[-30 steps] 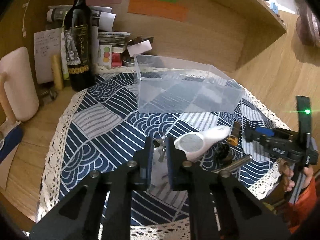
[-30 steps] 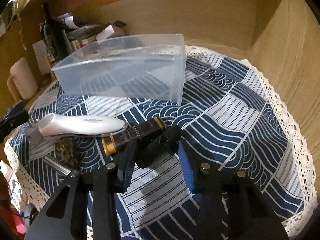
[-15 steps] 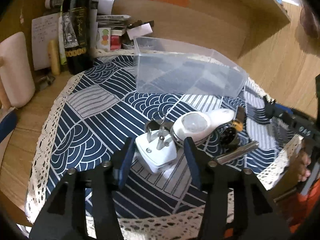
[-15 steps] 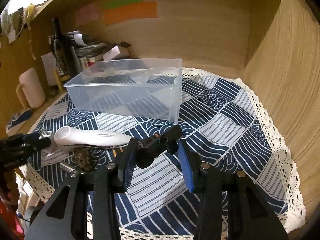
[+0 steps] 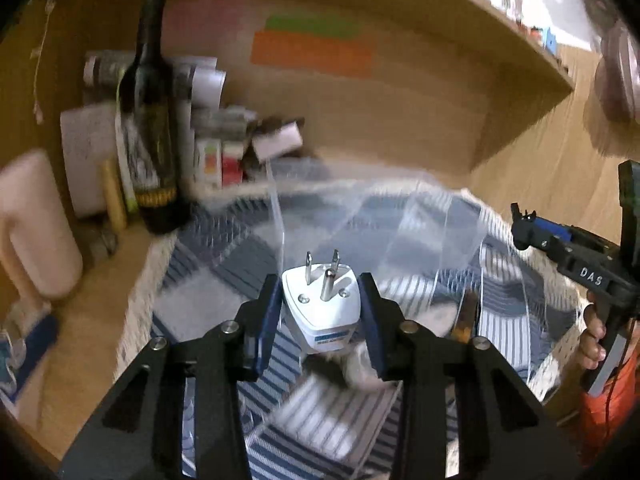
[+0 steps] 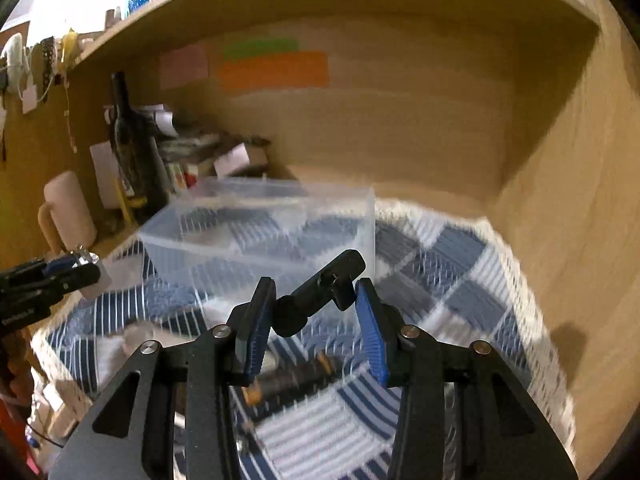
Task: Organize rigid objects
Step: 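Grasp the white plug adapter with the left gripper while the right gripper grasps the small black item, then lower the plug into the clear box with the left gripper while the right gripper drops the black item in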
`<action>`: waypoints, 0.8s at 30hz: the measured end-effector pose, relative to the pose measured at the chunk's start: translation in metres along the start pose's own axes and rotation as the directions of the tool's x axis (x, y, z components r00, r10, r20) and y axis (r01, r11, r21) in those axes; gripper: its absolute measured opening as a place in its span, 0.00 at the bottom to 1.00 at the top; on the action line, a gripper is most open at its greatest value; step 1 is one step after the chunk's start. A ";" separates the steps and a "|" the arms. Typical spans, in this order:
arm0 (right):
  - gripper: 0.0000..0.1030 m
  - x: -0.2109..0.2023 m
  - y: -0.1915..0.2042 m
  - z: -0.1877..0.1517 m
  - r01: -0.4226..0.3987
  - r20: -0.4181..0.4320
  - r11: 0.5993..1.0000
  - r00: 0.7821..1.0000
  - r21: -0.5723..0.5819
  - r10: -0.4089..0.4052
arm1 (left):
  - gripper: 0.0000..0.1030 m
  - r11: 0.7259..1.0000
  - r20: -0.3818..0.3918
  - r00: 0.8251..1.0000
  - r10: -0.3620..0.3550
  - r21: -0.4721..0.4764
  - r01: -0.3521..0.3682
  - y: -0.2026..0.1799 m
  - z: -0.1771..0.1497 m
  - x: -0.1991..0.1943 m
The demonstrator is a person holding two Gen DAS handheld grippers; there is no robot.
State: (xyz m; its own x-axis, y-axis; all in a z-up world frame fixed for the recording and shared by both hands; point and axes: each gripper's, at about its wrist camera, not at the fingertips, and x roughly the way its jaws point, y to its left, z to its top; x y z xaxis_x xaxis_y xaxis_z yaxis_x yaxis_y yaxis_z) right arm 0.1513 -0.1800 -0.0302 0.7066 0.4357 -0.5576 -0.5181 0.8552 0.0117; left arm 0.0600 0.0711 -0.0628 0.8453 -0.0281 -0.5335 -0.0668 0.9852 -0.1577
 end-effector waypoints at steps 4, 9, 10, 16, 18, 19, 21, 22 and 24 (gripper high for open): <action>0.37 0.006 0.004 0.023 0.010 0.043 1.000 0.999 -0.016 -0.009 | 0.37 1.000 0.039 0.999 -0.007 0.017 0.007 -0.002 0.030 0.002; 0.37 0.018 0.006 0.045 -0.007 0.068 1.000 0.998 -0.022 0.008 | 0.37 1.000 0.036 0.999 -0.006 0.028 0.005 0.000 0.060 0.022; 0.37 0.022 0.006 0.048 -0.006 0.067 1.000 0.998 -0.025 0.008 | 0.37 1.000 0.028 1.000 -0.008 0.026 0.007 0.000 0.064 0.027; 0.37 0.059 0.004 0.059 -0.031 0.005 0.999 1.000 -0.010 0.031 | 0.37 0.999 -0.066 0.998 -0.017 0.032 0.019 0.001 0.078 0.070; 0.37 0.074 0.003 0.059 -0.044 -0.032 0.999 0.999 -0.015 0.043 | 0.37 0.999 -0.102 0.994 -0.025 0.040 0.029 -0.002 0.079 0.084; 0.37 0.080 0.002 0.059 -0.045 -0.049 0.999 0.998 -0.020 0.044 | 0.37 0.998 -0.118 0.993 -0.026 0.045 0.032 -0.003 0.079 0.090; 0.37 0.095 0.003 0.058 -0.050 -0.087 0.998 0.995 -0.032 0.047 | 0.37 0.997 -0.153 0.988 -0.025 0.065 0.035 -0.007 0.080 0.106; 0.37 0.103 0.004 0.057 -0.054 -0.109 0.998 0.993 -0.036 0.050 | 0.37 0.997 -0.172 0.985 -0.020 0.074 0.033 -0.010 0.079 0.114; 0.37 0.116 0.006 0.055 -0.059 -0.146 0.997 0.988 -0.044 0.052 | 0.37 0.995 -0.193 0.981 -0.018 0.091 0.036 -0.014 0.078 0.126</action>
State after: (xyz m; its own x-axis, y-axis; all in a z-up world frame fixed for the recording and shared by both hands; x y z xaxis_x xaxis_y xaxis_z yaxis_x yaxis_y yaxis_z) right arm 0.2567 -0.1095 -0.0492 0.6006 0.4343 -0.6713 -0.5799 0.8147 0.0083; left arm 0.2084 0.0674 -0.0628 0.7282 -0.0781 -0.6809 0.0129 0.9949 -0.1004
